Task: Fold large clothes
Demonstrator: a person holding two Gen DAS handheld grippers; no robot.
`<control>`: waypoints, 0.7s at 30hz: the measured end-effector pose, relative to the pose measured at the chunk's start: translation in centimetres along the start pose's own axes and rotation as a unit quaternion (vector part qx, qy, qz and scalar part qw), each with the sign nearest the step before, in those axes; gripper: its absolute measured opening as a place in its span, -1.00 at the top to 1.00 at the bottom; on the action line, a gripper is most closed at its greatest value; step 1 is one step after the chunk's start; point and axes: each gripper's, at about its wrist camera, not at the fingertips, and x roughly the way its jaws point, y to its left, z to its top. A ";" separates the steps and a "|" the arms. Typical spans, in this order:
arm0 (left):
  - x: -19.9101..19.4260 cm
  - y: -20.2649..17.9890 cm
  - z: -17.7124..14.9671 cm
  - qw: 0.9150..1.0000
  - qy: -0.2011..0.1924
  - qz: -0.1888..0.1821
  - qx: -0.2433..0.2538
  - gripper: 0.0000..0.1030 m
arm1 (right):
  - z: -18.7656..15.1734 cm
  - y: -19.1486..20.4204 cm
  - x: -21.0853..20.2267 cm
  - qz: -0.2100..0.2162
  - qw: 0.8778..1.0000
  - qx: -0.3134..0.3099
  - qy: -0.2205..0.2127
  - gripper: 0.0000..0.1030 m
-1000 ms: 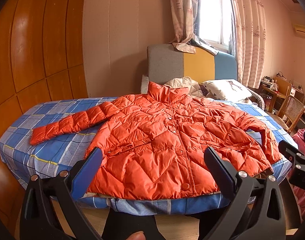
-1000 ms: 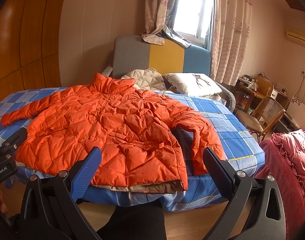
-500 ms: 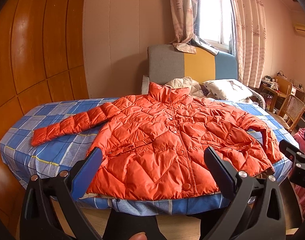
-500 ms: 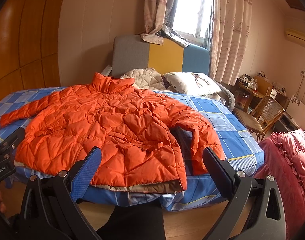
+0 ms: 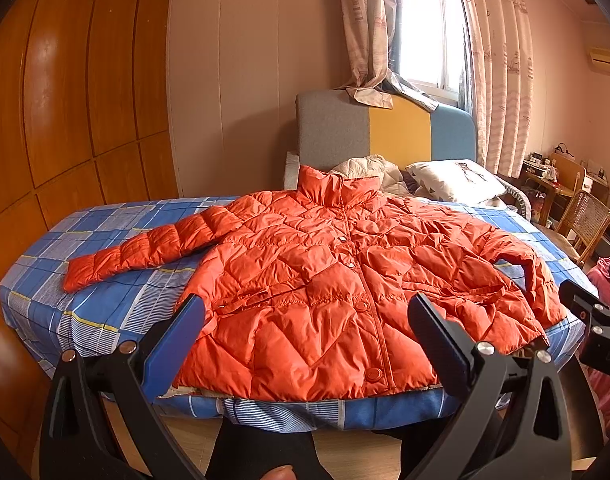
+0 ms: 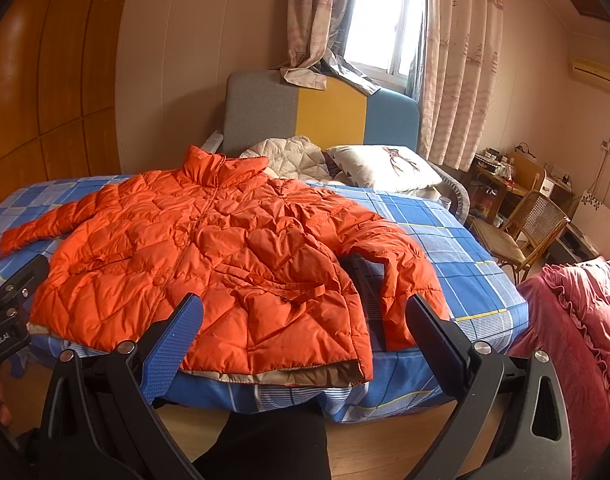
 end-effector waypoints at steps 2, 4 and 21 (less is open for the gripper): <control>0.0 0.0 0.0 1.000 -0.001 0.000 0.000 -0.96 | 0.0 0.0 0.0 -0.001 1.000 0.000 -0.001 -0.94; 0.0 0.1 0.0 1.000 -0.001 0.000 0.000 -0.96 | 0.0 0.0 0.0 -0.001 1.000 0.000 -0.001 -0.94; -0.1 0.0 0.0 1.000 -0.002 0.001 -0.001 -0.96 | 0.0 0.0 0.0 0.000 1.000 0.001 0.000 -0.94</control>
